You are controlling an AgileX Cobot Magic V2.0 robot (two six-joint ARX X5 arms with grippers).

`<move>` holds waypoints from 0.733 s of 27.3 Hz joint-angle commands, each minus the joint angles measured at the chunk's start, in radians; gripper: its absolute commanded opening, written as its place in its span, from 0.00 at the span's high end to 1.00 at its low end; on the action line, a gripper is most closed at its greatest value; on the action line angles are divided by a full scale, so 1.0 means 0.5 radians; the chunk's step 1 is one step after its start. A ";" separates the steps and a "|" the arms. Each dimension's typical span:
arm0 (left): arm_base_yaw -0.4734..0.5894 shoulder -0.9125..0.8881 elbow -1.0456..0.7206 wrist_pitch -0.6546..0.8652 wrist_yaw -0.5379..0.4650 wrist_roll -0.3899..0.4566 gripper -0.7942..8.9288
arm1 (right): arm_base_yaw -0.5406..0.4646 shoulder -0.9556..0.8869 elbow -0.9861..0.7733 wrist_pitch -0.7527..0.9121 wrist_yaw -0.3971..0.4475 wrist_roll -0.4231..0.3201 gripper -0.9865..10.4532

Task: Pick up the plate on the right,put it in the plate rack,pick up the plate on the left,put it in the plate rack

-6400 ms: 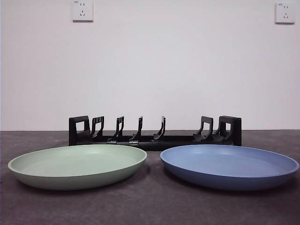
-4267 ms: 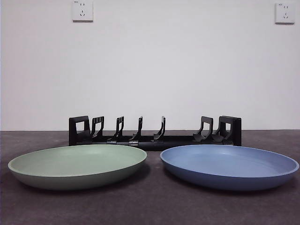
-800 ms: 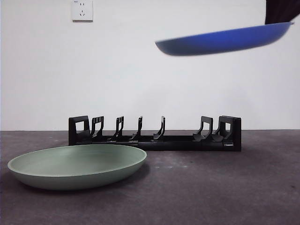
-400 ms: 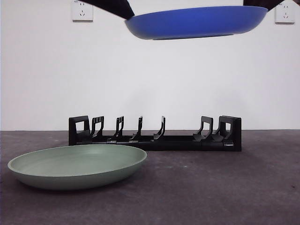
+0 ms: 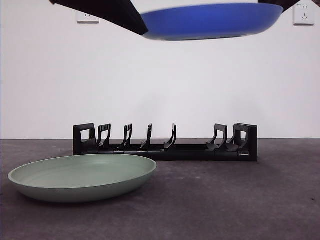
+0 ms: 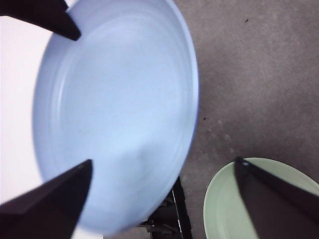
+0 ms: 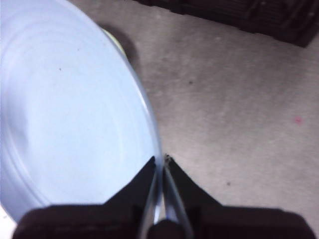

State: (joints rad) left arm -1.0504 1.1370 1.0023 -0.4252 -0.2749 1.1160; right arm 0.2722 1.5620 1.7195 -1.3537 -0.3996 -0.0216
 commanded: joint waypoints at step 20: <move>-0.043 0.098 0.007 -0.054 -0.028 -0.034 0.93 | 0.031 0.008 0.002 0.000 -0.058 -0.018 0.92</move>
State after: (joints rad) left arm -1.0706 1.1828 1.0023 -0.4412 -0.2775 1.1439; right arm 0.2867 1.5623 1.7195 -1.3529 -0.4229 -0.0223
